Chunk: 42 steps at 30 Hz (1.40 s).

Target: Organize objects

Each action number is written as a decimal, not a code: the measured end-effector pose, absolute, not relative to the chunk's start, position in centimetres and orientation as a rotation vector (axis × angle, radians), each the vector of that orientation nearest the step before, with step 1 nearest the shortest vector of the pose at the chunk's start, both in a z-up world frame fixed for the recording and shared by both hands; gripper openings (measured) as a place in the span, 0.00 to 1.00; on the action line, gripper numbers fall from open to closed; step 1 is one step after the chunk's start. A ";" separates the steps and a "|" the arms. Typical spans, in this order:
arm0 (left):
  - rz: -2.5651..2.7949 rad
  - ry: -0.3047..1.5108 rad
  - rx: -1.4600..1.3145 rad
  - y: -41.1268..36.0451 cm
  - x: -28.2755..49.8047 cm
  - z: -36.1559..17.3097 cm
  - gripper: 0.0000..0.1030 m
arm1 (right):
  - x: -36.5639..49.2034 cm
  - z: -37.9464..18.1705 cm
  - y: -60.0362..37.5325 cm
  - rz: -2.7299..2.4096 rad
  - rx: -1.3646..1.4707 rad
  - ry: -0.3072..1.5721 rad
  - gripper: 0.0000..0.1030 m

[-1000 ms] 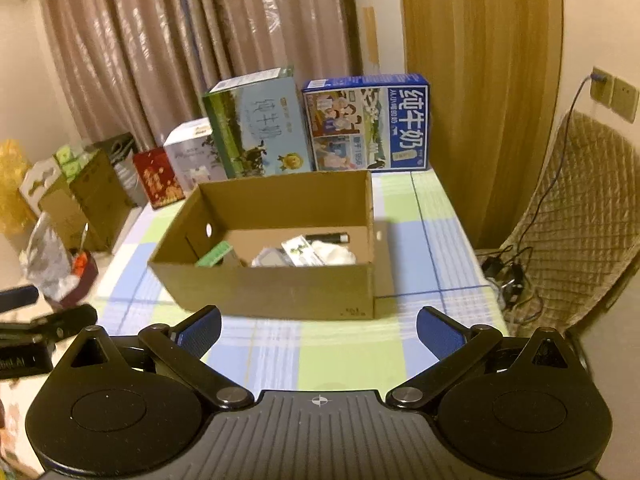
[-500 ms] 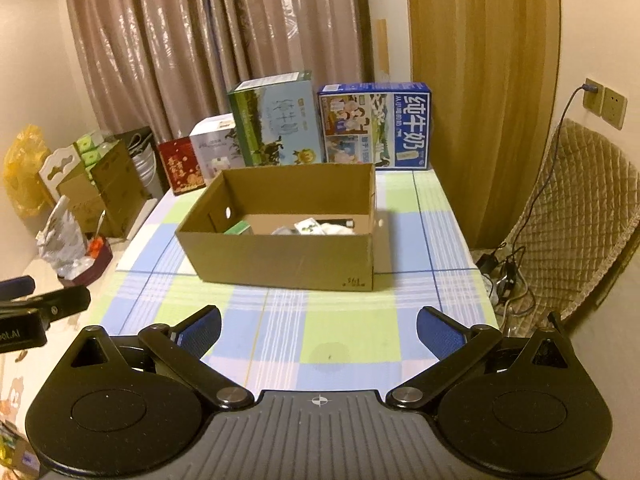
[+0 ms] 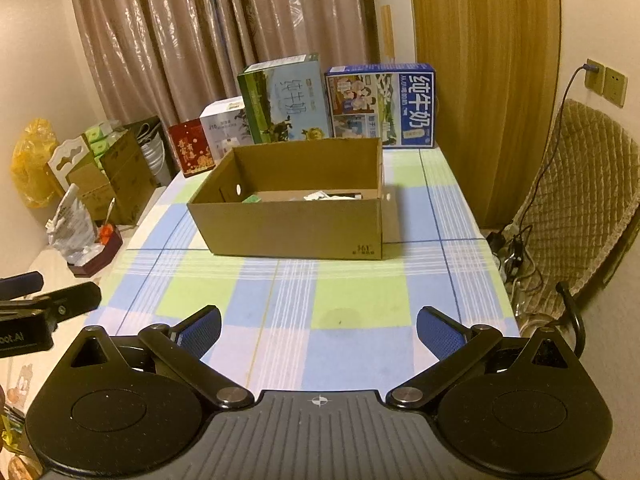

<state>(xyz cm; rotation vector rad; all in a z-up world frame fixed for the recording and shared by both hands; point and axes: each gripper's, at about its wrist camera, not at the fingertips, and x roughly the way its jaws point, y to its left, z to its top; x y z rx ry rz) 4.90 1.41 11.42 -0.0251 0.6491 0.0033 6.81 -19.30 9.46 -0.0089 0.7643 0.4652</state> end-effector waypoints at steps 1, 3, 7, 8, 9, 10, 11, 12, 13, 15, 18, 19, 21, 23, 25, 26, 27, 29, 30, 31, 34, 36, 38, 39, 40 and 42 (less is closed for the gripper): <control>0.001 0.651 -0.024 1.2 4.8 11.3 0.99 | 6.8 9.4 -19.3 0.466 -0.007 0.766 0.98; -0.004 0.651 -0.026 1.0 4.9 11.2 0.99 | 6.6 9.4 -19.3 0.468 -0.008 0.768 0.98; -0.008 0.650 -0.024 0.6 4.8 11.1 0.99 | 6.4 9.4 -19.3 0.467 -0.014 0.764 0.98; -0.008 0.651 -0.024 0.7 4.8 11.1 0.99 | 6.3 9.4 -19.3 0.467 -0.013 0.764 0.98; -0.009 0.651 -0.026 0.7 4.8 11.1 0.99 | 6.2 9.4 -19.3 0.467 -0.013 0.762 0.98; -0.008 0.652 -0.026 0.7 4.8 11.1 0.99 | 6.2 9.5 -19.3 0.467 -0.013 0.760 0.98; -0.007 0.652 -0.026 0.8 4.8 11.1 0.99 | 6.2 9.5 -19.3 0.466 -0.014 0.758 0.98; -0.007 0.651 -0.027 0.8 4.8 11.1 0.99 | 6.2 9.6 -19.2 0.466 -0.014 0.757 0.98; -0.007 0.650 -0.029 0.8 4.8 11.1 0.99 | 6.2 9.6 -19.2 0.467 -0.014 0.757 0.98; -0.007 0.650 -0.031 0.8 4.7 11.1 0.99 | 6.2 9.6 -19.1 0.468 -0.014 0.757 0.98; -0.007 0.650 -0.032 0.9 4.8 11.1 0.99 | 6.2 9.6 -19.1 0.469 -0.013 0.756 0.98; -0.007 0.649 -0.033 0.9 4.7 11.1 0.99 | 6.2 9.7 -19.0 0.469 -0.013 0.755 0.98; -0.008 0.647 -0.033 0.9 4.7 11.2 0.99 | 6.2 9.8 -18.9 0.470 -0.014 0.754 0.98; -0.009 0.646 -0.033 0.9 4.7 11.3 0.99 | 6.1 9.8 -18.8 0.469 -0.016 0.752 0.98; -0.008 0.645 -0.033 0.9 4.8 11.2 0.99 | 6.1 9.8 -18.8 0.470 -0.016 0.751 0.98; -0.009 0.646 -0.033 0.9 4.8 11.2 0.99 | 6.1 9.8 -18.8 0.470 -0.017 0.752 0.98; -0.009 0.647 -0.034 0.9 4.8 11.2 0.99 | 6.1 9.9 -18.8 0.469 -0.016 0.752 0.98; -0.010 0.646 -0.034 0.9 4.7 11.2 0.99 | 6.1 9.9 -18.8 0.470 -0.016 0.751 0.98; -0.010 0.645 -0.034 0.9 4.7 11.2 0.99 | 6.1 9.9 -18.8 0.470 -0.016 0.751 0.98; -0.010 0.644 -0.033 0.9 4.7 11.2 0.99 | 6.1 9.8 -18.8 0.469 -0.017 0.751 0.98; -0.013 0.641 -0.032 0.8 4.7 11.2 0.99 | 6.0 9.9 -18.8 0.471 -0.018 0.751 0.98; -0.015 0.641 -0.032 0.8 4.6 11.2 0.99 | 6.0 9.9 -18.7 0.472 -0.019 0.752 0.98; -0.016 0.640 -0.030 0.7 4.7 11.2 0.99 | 6.0 9.9 -18.7 0.474 -0.019 0.752 0.98; -0.017 0.640 -0.030 0.7 4.7 11.2 0.99 | 5.9 9.9 -18.7 0.475 -0.019 0.752 0.98; -0.017 0.639 -0.032 0.6 4.7 11.2 0.99 | 5.9 9.9 -18.7 0.475 -0.018 0.752 0.98; -0.018 0.639 -0.034 0.7 4.7 11.3 0.99 | 5.9 9.9 -18.8 0.474 -0.017 0.752 0.98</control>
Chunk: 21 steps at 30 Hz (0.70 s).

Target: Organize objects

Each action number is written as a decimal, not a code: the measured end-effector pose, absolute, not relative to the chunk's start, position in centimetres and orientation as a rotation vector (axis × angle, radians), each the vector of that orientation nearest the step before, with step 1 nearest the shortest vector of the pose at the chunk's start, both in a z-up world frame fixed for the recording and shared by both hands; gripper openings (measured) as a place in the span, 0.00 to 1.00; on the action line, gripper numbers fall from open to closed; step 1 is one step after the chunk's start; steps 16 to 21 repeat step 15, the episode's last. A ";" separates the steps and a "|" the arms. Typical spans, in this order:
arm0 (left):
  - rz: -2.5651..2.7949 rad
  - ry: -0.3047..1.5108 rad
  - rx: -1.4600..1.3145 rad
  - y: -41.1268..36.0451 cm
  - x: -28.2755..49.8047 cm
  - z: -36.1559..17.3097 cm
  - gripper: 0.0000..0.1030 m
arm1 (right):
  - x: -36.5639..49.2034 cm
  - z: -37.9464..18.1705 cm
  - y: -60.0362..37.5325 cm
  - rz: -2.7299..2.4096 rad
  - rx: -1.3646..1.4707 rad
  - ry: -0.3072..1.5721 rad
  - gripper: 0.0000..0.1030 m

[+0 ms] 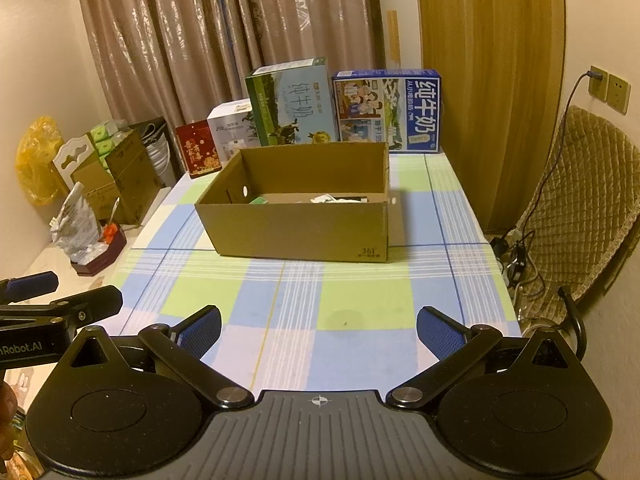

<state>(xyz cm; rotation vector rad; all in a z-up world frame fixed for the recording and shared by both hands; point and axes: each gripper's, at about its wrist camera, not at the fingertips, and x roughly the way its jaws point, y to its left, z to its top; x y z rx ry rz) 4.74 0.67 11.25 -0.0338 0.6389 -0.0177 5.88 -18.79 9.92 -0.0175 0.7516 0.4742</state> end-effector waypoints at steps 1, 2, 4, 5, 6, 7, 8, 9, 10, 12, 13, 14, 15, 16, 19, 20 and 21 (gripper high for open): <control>-0.018 0.638 -0.033 0.6 4.8 11.3 0.99 | 5.9 9.9 -18.8 0.474 -0.017 0.752 0.98; -0.017 0.638 -0.032 0.7 4.7 11.3 0.99 | 5.9 10.0 -18.8 0.474 -0.017 0.752 0.98; -0.018 0.639 -0.034 0.7 4.8 11.3 0.99 | 5.9 10.0 -18.8 0.475 -0.017 0.751 0.98; -0.018 0.640 -0.034 0.7 4.7 11.3 0.99 | 5.9 9.9 -18.8 0.475 -0.018 0.751 0.98; -0.018 0.641 -0.034 0.7 4.8 11.3 0.99 | 5.9 9.9 -18.8 0.476 -0.018 0.750 0.98; -0.019 0.641 -0.034 0.7 4.8 11.3 0.99 | 5.9 10.0 -18.8 0.477 -0.019 0.750 0.98; -0.021 0.641 -0.033 0.6 4.8 11.3 0.99 | 5.9 9.9 -18.8 0.476 -0.018 0.750 0.98; -0.022 0.641 -0.031 0.6 4.8 11.3 0.99 | 5.9 9.9 -18.7 0.476 -0.018 0.750 0.98; -0.024 0.642 -0.030 0.5 4.9 11.3 0.99 | 5.9 9.9 -18.7 0.476 -0.017 0.751 0.98; -0.031 0.641 -0.037 0.5 4.9 11.3 0.99 | 5.9 9.9 -18.7 0.477 -0.020 0.752 0.98; -0.033 0.639 -0.042 0.5 4.9 11.3 0.99 | 5.9 9.9 -18.7 0.478 -0.020 0.752 0.98; -0.032 0.636 -0.047 0.5 4.8 11.2 0.99 | 5.9 9.9 -18.6 0.479 -0.020 0.751 0.98; -0.028 0.633 -0.050 0.4 4.8 11.2 0.99 | 5.8 9.9 -18.6 0.480 -0.019 0.750 0.98; -0.028 0.633 -0.050 0.4 4.8 11.2 0.99 | 5.8 9.9 -18.6 0.480 -0.019 0.750 0.98; -0.028 0.633 -0.050 0.4 4.8 11.2 0.99 | 5.8 9.9 -18.6 0.480 -0.019 0.750 0.98; -0.028 0.633 -0.050 0.4 4.8 11.2 0.99 | 5.8 9.9 -18.6 0.480 -0.019 0.750 0.98; -0.028 0.633 -0.050 0.4 4.8 11.2 0.99 | 5.8 9.9 -18.6 0.480 -0.019 0.750 0.98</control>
